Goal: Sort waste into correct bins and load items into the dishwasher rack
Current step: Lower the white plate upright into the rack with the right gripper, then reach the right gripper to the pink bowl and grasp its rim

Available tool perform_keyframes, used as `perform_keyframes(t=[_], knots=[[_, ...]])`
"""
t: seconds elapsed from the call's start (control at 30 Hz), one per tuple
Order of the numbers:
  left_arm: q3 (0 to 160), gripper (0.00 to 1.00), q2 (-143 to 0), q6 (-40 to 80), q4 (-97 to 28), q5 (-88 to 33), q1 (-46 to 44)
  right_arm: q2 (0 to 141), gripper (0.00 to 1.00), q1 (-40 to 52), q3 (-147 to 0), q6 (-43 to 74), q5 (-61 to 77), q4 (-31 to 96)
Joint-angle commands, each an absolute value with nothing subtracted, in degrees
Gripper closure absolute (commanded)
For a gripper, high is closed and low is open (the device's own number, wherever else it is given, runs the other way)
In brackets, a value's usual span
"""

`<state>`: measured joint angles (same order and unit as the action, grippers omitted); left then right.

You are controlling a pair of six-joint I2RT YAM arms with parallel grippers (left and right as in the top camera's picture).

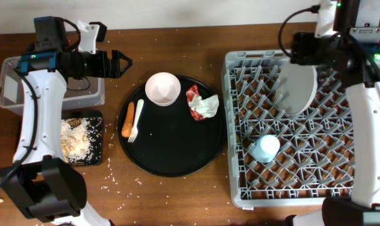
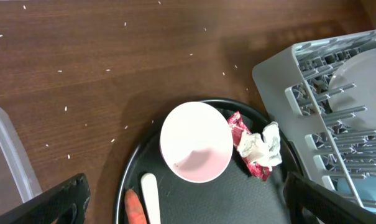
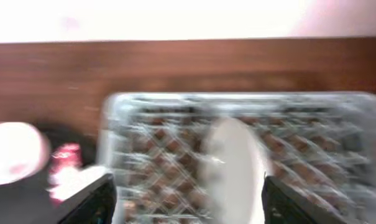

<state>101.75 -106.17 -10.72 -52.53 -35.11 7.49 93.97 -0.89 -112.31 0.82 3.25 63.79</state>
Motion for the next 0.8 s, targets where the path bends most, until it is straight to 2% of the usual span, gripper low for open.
perform_keyframes(t=[0.0, 0.27, 0.43, 0.67, 0.77], knots=[[101.71, 0.01, -104.86, -11.25, -51.86, -35.07, 7.51, 97.49, 0.27, 5.72, -112.73, 5.02, 12.64, 60.9], [101.71, 0.01, -104.86, -11.25, -51.18, -32.38, 7.6, 105.62, 0.27, 15.14, -112.73, 16.21, 11.16, 56.69], [101.71, 0.01, -104.86, -8.32, -51.13, -26.22, 8.05, 109.06, 0.24, 18.09, -112.73, 16.4, 11.14, 56.6], [101.73, 0.01, -104.86, -5.54, -51.42, -15.07, 8.05, 109.95, 0.15, 19.18, -112.71, 16.64, 11.27, 56.49], [101.73, 0.01, -104.86, -5.56, -51.35, -14.98, 8.56, 110.0, 0.15, 19.18, -112.71, 16.64, 11.4, 56.47]])
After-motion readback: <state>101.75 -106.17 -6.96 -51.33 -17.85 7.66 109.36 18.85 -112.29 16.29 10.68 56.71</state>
